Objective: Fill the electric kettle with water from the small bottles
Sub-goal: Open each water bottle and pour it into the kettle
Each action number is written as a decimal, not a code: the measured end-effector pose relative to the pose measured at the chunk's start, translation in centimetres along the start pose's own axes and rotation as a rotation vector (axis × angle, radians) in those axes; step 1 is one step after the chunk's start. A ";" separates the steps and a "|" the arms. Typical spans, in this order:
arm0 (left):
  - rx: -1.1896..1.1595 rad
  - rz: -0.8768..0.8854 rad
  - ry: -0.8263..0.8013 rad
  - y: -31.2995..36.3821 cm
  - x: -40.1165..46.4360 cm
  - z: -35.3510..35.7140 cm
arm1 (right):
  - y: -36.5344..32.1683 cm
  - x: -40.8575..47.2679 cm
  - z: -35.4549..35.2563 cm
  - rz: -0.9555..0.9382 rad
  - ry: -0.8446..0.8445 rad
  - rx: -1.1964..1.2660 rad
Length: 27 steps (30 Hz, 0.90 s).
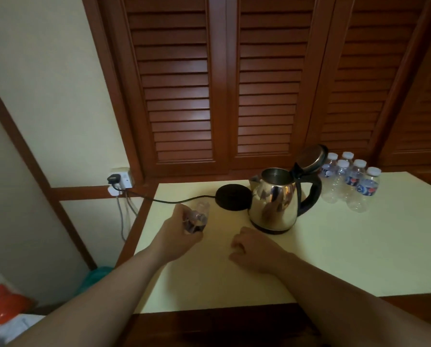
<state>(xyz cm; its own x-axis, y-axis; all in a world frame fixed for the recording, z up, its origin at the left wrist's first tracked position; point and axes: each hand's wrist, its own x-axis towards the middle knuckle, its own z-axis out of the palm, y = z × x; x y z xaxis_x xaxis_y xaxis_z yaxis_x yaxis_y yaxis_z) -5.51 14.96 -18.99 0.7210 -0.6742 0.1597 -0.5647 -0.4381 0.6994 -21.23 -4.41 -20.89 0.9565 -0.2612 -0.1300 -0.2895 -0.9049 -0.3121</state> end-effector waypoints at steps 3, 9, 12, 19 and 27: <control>0.030 0.078 -0.063 -0.9 0.0 -1.0 | -0.3 0.4 0.3 -0.005 0.062 0.063; 0.083 0.168 -0.143 -2.1 0.7 -1.9 | -2.8 0.9 -2.0 0.039 0.446 0.489; 0.110 0.208 -0.186 -2.0 1.1 -2.1 | -3.7 0.6 -3.0 0.003 0.470 0.642; 0.072 0.271 -0.275 -1.8 1.4 -2.0 | -3.6 -1.0 -3.8 0.020 0.406 0.644; 0.050 0.326 -0.311 -0.2 1.9 -1.2 | -2.0 -2.6 -4.3 0.010 0.369 0.635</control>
<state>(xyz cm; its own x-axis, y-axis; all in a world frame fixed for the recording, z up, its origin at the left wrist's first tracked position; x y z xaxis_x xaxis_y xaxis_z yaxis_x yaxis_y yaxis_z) -3.53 14.52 -17.97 0.3521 -0.9248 0.1439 -0.7663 -0.1966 0.6116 -23.03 -3.37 -15.87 0.8709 -0.4663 0.1548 -0.1564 -0.5618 -0.8123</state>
